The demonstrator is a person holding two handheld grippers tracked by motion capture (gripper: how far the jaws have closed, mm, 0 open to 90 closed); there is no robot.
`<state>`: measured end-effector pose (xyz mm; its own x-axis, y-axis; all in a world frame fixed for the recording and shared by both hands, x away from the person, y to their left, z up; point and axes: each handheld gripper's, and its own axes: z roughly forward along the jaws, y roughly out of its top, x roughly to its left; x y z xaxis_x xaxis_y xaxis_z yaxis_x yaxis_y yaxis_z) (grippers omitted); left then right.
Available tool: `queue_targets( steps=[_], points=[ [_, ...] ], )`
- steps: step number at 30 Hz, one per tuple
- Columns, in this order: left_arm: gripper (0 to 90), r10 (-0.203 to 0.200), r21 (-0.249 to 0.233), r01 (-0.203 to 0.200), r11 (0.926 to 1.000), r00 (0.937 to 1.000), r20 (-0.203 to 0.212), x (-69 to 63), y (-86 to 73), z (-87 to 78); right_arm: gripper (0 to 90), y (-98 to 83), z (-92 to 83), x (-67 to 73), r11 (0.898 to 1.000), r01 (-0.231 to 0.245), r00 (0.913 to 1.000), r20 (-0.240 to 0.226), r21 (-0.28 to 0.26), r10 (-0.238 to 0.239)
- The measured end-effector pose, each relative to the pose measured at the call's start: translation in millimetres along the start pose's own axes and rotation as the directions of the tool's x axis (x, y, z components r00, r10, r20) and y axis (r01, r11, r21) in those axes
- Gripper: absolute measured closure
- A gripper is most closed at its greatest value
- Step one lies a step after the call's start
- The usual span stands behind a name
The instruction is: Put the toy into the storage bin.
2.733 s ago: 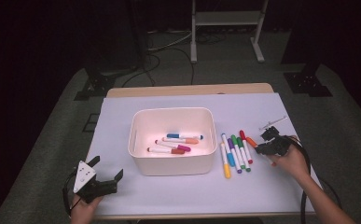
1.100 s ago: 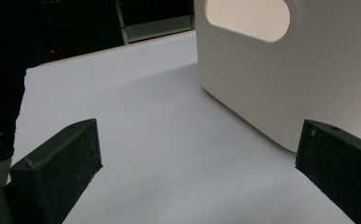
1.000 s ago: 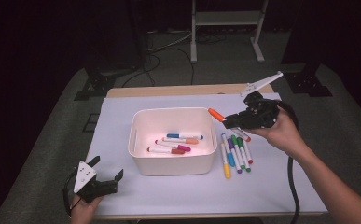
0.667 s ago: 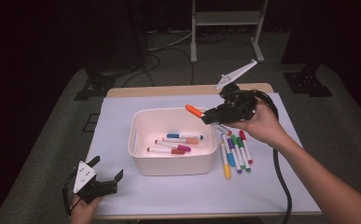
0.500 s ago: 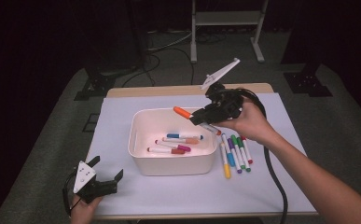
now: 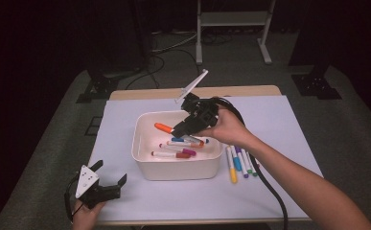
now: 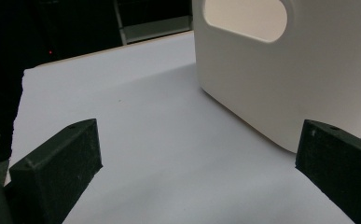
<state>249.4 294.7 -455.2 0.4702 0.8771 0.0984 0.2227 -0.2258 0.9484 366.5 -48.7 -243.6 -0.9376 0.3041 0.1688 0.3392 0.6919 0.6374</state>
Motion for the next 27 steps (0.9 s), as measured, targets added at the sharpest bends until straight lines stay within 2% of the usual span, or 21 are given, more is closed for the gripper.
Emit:
queue_targets(
  steps=[8,14,17,27],
  points=[
    [0.0,-0.002,-0.006,0.002,1.0,1.0,0.002,-0.3,-0.2,0.3,75.8,1.2,28.0,-4.9,0.999,0.003,0.9993,-0.036,0.04,-0.001],
    [0.0,0.001,-0.006,-0.001,1.0,1.0,0.004,-0.2,-0.2,0.2,75.8,-3.6,51.6,-11.2,0.996,0.013,0.9992,-0.038,0.092,-0.009],
    [0.0,0.002,-0.006,-0.002,1.0,1.0,0.004,-0.1,-0.2,0.4,75.8,-6.9,62.2,-15.7,0.993,0.026,0.9993,-0.028,0.113,-0.023],
    [0.0,0.003,0.0,-0.003,1.0,1.0,0.007,0.0,0.0,0.0,75.8,-17.7,96.0,-23.9,0.981,0.029,0.9988,-0.045,0.191,-0.021]
  ],
)
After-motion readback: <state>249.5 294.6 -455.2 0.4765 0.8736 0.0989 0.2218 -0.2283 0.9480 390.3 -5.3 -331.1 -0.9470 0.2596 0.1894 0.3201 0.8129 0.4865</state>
